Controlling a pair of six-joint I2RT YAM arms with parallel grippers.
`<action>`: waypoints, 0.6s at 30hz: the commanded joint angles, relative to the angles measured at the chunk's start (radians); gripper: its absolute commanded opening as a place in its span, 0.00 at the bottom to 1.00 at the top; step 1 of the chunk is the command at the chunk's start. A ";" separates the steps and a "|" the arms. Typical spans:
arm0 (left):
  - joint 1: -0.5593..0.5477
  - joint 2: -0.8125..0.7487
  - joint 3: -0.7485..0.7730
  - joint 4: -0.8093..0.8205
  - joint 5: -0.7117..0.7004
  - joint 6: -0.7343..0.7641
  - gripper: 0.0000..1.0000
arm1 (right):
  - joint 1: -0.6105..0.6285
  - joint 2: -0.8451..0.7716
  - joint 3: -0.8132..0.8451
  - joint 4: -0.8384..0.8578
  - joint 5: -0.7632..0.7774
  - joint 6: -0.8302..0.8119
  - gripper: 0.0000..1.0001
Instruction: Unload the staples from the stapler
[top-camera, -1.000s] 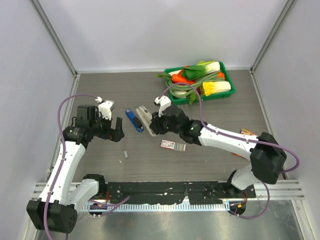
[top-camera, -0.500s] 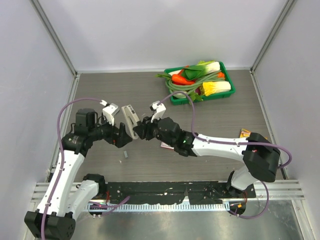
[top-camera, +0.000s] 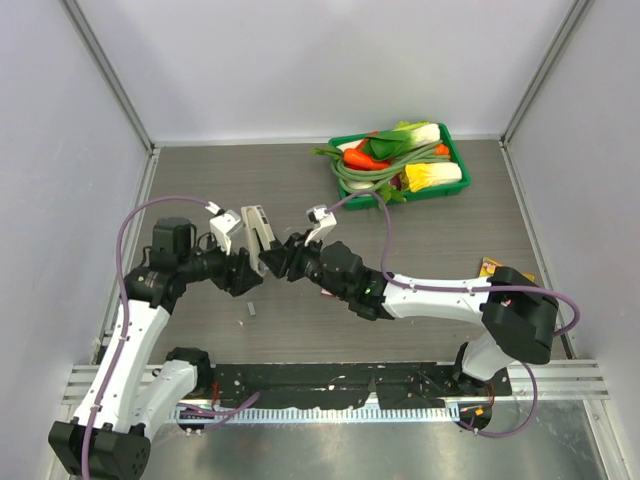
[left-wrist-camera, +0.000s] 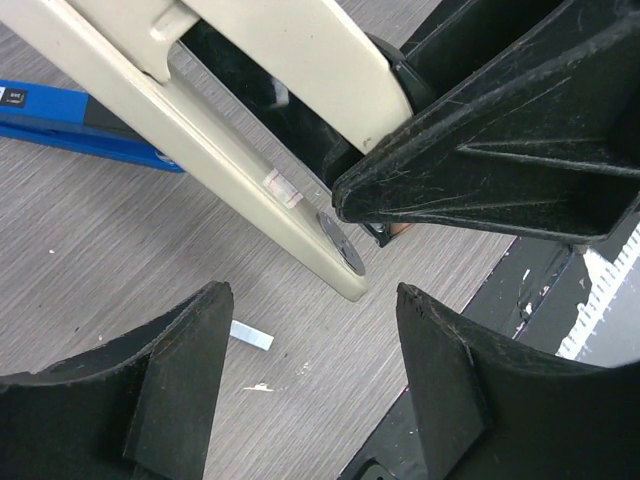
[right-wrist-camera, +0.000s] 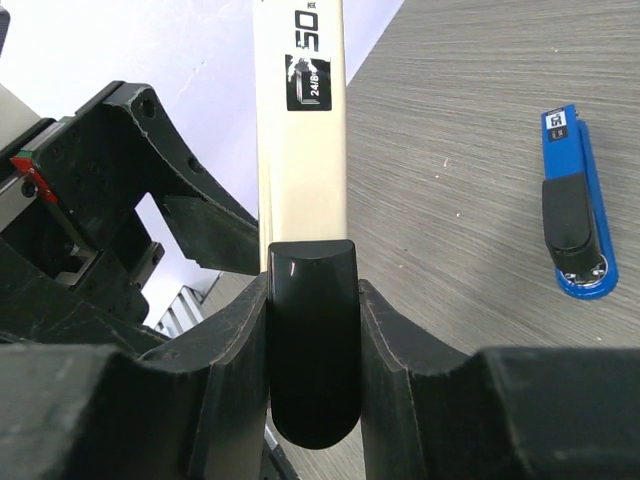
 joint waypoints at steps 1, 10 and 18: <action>-0.008 0.014 0.013 0.011 0.016 0.050 0.69 | 0.006 -0.016 0.005 0.190 0.002 0.072 0.01; -0.020 0.051 0.038 -0.011 0.046 0.064 0.68 | 0.020 0.007 -0.012 0.239 -0.014 0.110 0.01; -0.021 0.123 0.092 -0.051 0.048 0.113 0.19 | 0.022 -0.008 -0.015 0.213 -0.057 0.090 0.01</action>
